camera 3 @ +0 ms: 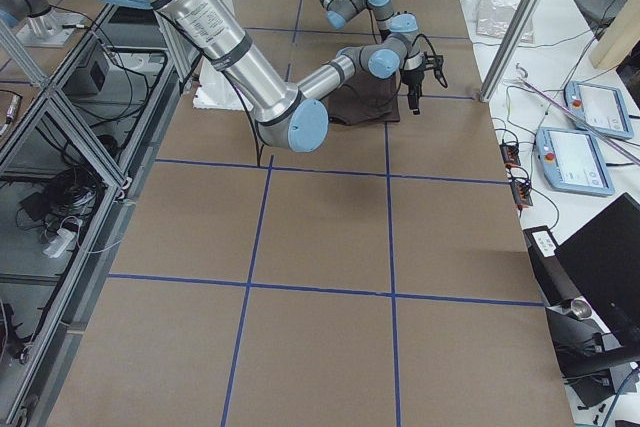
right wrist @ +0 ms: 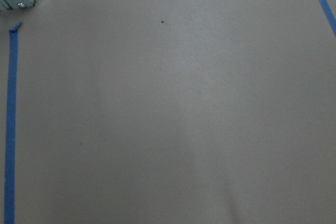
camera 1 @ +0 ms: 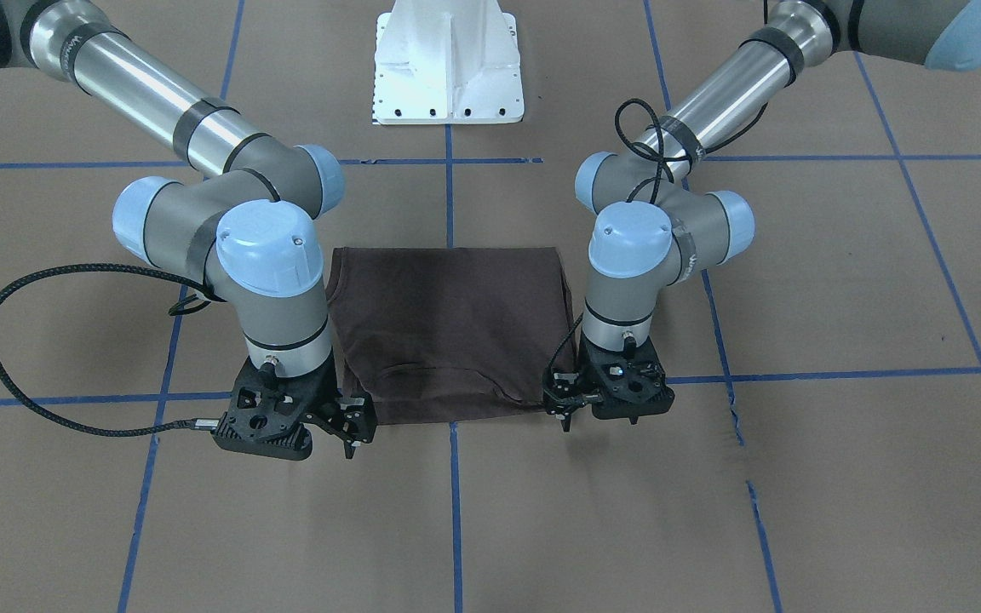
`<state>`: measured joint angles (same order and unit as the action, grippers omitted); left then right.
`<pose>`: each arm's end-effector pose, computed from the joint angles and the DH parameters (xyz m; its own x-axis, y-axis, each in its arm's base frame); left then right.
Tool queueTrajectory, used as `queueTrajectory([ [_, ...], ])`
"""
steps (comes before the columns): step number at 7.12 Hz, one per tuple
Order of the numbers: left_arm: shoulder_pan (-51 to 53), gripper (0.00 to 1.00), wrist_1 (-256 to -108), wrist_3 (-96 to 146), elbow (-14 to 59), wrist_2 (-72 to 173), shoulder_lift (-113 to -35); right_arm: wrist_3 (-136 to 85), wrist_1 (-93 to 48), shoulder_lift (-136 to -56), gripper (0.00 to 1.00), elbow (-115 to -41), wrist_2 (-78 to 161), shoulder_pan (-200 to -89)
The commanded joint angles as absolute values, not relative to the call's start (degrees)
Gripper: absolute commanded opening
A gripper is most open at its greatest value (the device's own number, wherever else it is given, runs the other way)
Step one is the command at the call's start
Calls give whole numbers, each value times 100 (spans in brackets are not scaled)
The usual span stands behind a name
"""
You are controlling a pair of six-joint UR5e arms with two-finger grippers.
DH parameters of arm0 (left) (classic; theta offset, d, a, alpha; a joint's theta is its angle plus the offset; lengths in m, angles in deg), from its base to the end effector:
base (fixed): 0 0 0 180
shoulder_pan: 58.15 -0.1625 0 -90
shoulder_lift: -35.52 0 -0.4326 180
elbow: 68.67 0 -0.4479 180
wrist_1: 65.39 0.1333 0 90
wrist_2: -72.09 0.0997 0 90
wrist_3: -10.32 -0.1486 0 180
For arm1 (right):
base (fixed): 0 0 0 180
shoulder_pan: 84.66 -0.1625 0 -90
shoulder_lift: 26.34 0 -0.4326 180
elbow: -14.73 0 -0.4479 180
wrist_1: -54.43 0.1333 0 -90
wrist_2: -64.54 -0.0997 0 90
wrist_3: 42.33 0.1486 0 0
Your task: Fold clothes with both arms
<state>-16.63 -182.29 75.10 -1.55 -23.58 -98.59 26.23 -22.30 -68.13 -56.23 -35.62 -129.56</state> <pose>0.5917 -0.6823 0.3354 0.7097 -0.0620 -0.7018 0.3340 0.9067 0.2576 -0.5519 -0.7012 0.2731 0.7097 0.1993 0.6757 -0.3772 0.9176 0.1255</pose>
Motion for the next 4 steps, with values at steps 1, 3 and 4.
queueTrajectory([
  [1, -1439, 100, -18463, 7272, -240, -2397, -9878, 2623, -2221, -6861, 100, -5655, -3574, -12958],
  [3, -1438, 100, -18413, 7272, 284, -2677, -9782, 2588, -2247, -7237, 100, -6223, -3923, -12966],
  [4, -1438, 100, -18395, 7246, 870, -2931, -9442, 2240, -2256, -7378, 100, -6453, -4309, -13097],
])
